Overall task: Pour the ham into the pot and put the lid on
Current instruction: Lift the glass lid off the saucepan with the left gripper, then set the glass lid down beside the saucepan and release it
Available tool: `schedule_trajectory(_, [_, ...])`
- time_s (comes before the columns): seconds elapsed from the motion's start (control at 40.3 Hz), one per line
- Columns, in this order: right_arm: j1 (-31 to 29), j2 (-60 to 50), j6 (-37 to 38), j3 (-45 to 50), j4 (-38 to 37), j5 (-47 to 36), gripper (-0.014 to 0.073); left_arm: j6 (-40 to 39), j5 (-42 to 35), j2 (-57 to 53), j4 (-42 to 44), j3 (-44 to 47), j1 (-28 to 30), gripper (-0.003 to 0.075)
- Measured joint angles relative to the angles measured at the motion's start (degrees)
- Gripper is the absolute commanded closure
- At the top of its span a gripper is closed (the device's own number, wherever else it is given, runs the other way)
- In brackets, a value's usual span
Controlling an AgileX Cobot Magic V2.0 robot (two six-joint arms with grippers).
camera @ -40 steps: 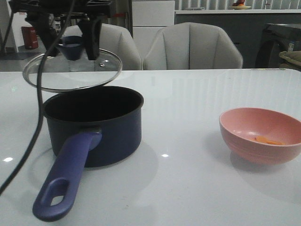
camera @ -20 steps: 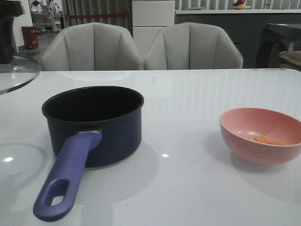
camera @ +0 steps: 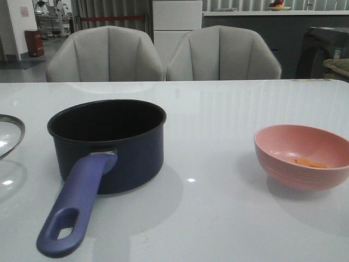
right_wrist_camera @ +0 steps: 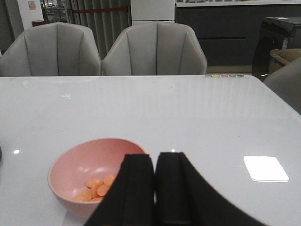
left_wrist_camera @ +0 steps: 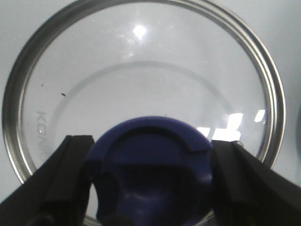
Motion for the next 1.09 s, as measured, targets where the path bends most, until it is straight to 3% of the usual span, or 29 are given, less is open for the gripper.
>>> schedule_trajectory(0.273, [0.0, 0.0, 0.0, 0.0, 0.0, 0.0, 0.0435, 2.9, -2.7, 5.3, -0.7, 1.3, 2.3, 0.0466])
schedule_trajectory(0.348, [0.0, 0.0, 0.0, 0.0, 0.0, 0.0, 0.0435, 3.0, -2.8, 6.1, -1.2, 1.0, 2.3, 0.0433])
schedule_trajectory(0.397, [0.0, 0.0, 0.0, 0.0, 0.0, 0.0, 0.0435, 3.1, -2.6, 6.3, -1.5, 0.7, 2.3, 0.037])
schedule_trajectory(0.521, [0.0, 0.0, 0.0, 0.0, 0.0, 0.0, 0.0435, 3.4, -2.3, 7.1, -1.7, -0.1, 2.3, 0.0111])
schedule_trajectory(0.596, [0.0, 0.0, 0.0, 0.0, 0.0, 0.0, 0.0435, 3.4, -1.6, 7.3, -1.7, -0.6, 2.3, 0.004])
schedule_trajectory(0.919, [0.0, 0.0, 0.0, 0.0, 0.0, 0.0, 0.0435, 3.4, 2.5, 7.8, -3.1, -4.2, 2.3, 0.0041])
schedule_trajectory(1.092, [0.0, 0.0, 0.0, 0.0, 0.0, 0.0, 0.0435, 3.9, 2.5, 1.0, -3.3, -4.3, 2.3, 0.0041])
